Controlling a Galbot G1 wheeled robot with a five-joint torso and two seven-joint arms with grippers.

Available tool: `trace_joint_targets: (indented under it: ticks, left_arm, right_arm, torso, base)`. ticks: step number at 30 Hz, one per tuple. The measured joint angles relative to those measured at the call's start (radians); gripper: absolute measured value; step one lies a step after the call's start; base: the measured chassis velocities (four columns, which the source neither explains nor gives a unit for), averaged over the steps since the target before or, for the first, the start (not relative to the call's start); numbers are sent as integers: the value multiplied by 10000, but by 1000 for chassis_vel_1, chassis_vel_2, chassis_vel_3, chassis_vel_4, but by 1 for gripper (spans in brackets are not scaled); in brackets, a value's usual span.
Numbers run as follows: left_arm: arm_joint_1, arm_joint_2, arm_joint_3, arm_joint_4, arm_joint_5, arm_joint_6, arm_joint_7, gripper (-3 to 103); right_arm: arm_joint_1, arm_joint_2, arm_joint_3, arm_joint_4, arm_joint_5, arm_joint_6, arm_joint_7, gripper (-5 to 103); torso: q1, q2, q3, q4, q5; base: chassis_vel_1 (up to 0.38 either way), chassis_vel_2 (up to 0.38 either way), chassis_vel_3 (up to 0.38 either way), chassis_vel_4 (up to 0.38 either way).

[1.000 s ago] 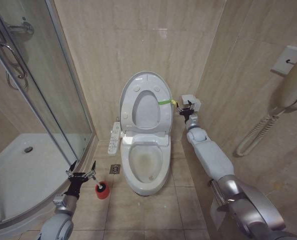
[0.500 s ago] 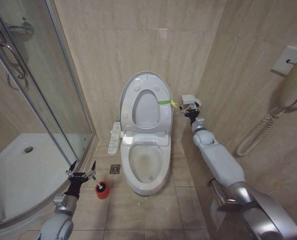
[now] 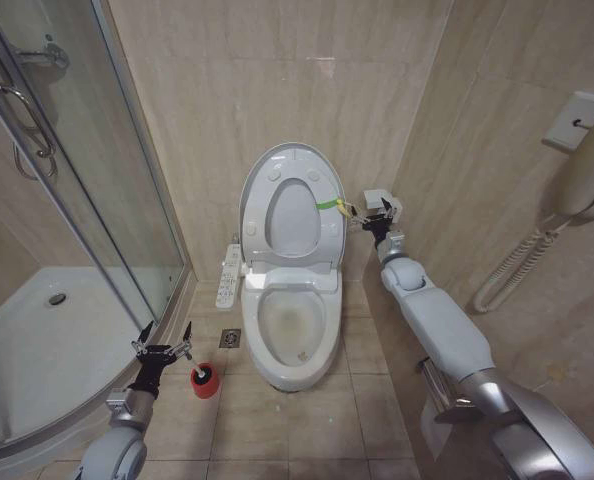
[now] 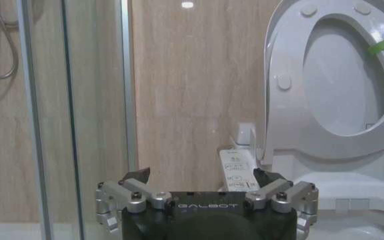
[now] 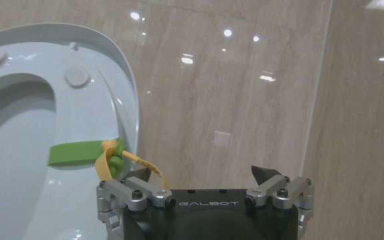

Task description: Open the toilet lid, clean the toilet bowl with a toilet brush, close the toilet lid, and flush.

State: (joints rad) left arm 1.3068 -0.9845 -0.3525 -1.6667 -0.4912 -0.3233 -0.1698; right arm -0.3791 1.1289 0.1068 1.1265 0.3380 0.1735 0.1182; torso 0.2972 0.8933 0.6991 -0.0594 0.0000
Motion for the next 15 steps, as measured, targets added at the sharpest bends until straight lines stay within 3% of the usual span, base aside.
trace_joint_targets:
  ticks: [15]
  left_arm:
    - [0,0,-1,0,0,0,0,100]
  right_arm:
    - [-1106,-853,109,1472,518,-214,-54,99]
  torso:
    - [0,0,0,-2,1]
  base:
    - [0,0,0,0]
